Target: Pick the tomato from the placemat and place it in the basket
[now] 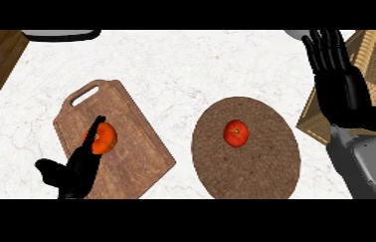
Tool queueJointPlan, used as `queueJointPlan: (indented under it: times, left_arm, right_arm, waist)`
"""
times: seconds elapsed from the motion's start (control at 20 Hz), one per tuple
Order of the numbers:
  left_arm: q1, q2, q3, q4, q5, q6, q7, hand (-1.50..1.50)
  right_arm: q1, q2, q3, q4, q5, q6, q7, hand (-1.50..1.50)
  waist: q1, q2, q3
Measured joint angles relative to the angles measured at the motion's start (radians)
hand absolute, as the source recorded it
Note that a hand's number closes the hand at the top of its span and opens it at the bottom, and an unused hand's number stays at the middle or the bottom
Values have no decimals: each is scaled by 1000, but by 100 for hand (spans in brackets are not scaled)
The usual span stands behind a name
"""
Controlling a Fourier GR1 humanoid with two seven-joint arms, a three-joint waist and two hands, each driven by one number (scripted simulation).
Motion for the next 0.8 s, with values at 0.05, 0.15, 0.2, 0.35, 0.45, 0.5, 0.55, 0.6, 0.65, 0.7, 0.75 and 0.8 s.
queueJointPlan:
  times: [0.05,0.15,0.2,0.35,0.45,0.5,0.55,0.6,0.65,0.7,0.75,0.8]
  left_arm:
    - [-17,9,1,-6,-8,-2,7,0]
    - [-58,42,0,-25,-41,-8,7,0]
    - [-84,65,-1,-37,-59,-17,6,0]
    - [-166,118,-16,-74,-115,-44,-6,0]
    - [-204,139,-22,-85,-134,-62,-3,0]
    - [-213,146,-28,-91,-142,-69,-1,0]
    - [-226,158,-26,-95,-147,-77,4,0]
    - [-231,167,-23,-104,-152,-79,12,0]
    - [-237,178,-12,-103,-150,-89,14,0]
    - [-237,182,-11,-107,-154,-93,17,0]
    - [-246,183,-11,-113,-157,-91,34,0]
    - [-246,192,-1,-109,-157,-100,31,0]
  right_arm:
    - [-12,-2,4,18,-6,25,4,150]
    - [-25,-8,44,48,-12,105,4,150]
    - [-42,-16,67,63,-18,156,13,150]
    - [-93,-41,165,68,-9,327,7,150]
    - [-97,-21,247,47,-10,447,-40,-150]
    - [-84,-5,293,38,2,490,-68,-150]
    - [-74,3,331,44,35,521,-106,-150]
    - [-58,12,365,44,79,534,-147,-150]
    - [-31,27,400,29,135,515,-178,-150]
    - [-5,38,429,19,191,489,-201,-150]
    - [8,41,448,4,237,464,-204,-150]
    - [20,43,464,-15,282,432,-194,-150]
  waist:
    - [4,-5,-5]
    - [19,-9,-13]
    - [29,-9,-16]
    - [57,-7,-19]
    - [61,-8,-20]
    - [58,-11,-21]
    - [53,-12,-22]
    - [47,-15,-23]
    - [38,-18,-24]
    - [31,-20,-25]
    - [24,-22,-26]
    - [19,-24,-26]
